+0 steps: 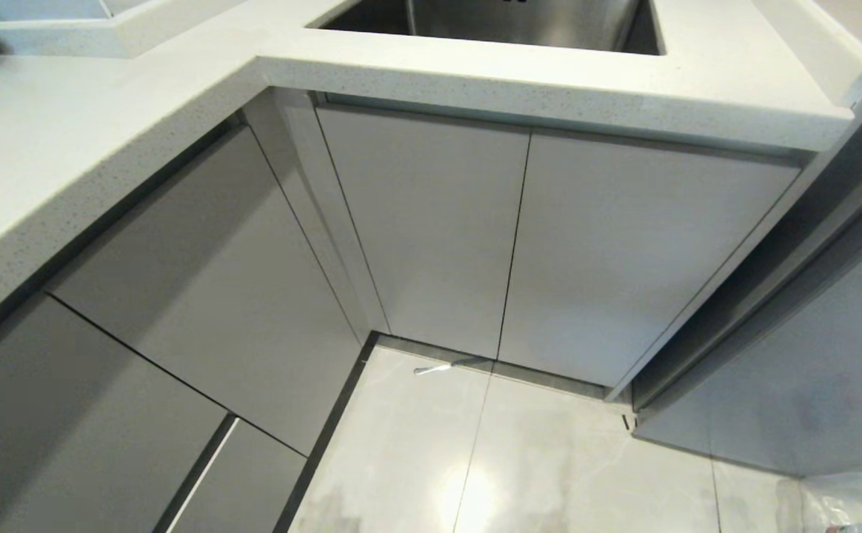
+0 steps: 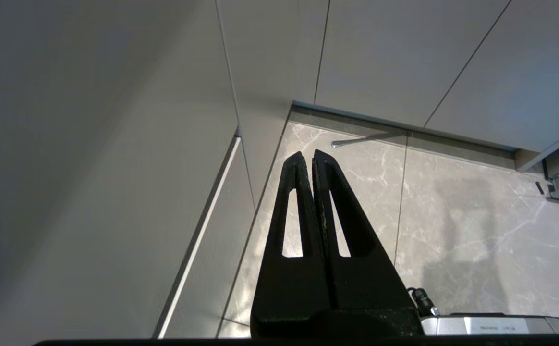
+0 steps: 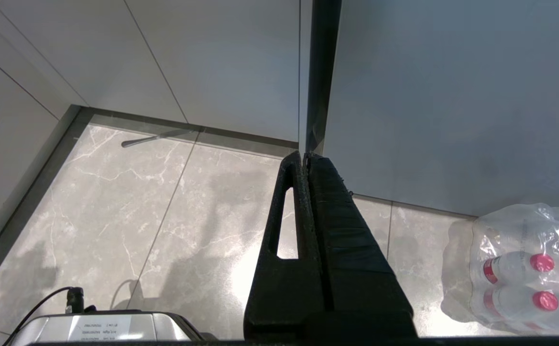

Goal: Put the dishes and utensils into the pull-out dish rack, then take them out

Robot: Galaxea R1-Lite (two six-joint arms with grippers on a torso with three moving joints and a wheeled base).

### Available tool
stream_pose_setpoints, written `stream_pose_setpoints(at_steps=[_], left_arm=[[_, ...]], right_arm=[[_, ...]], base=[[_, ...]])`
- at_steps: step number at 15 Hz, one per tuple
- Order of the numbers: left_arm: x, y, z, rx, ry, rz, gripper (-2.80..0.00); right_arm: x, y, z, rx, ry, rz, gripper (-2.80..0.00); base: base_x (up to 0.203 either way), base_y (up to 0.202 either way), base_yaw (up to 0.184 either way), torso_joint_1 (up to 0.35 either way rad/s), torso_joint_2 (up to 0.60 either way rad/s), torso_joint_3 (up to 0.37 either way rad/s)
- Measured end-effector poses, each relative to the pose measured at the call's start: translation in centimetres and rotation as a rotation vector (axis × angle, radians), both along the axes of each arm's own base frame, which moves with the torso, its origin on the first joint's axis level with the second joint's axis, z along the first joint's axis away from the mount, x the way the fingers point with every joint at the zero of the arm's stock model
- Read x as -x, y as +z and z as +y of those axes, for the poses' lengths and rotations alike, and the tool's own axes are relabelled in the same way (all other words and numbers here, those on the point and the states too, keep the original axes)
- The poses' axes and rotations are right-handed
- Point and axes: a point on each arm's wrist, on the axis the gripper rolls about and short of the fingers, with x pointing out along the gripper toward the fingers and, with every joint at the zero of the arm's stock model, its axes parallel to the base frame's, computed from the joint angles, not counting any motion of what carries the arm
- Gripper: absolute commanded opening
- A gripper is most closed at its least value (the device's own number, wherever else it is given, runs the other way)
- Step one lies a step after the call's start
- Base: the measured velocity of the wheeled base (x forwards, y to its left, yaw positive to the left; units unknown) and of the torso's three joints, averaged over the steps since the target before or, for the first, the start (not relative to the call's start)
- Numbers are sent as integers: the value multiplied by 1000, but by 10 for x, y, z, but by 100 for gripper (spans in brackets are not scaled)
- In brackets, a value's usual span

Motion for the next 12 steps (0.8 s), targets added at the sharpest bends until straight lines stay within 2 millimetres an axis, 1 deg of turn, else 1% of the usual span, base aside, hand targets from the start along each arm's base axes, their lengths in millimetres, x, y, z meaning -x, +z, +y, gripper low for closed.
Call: stream_pose_setpoints(at_steps=[10, 12], left_arm=[[0, -1, 0, 1, 0, 1, -280], [0, -1, 0, 2, 1, 1, -280]], right_arm=[[0, 0, 0, 0, 0, 0, -280], [0, 0, 0, 0, 0, 0, -280]], base=[[0, 0, 0, 0, 0, 0], [0, 0, 0, 6, 3, 107]])
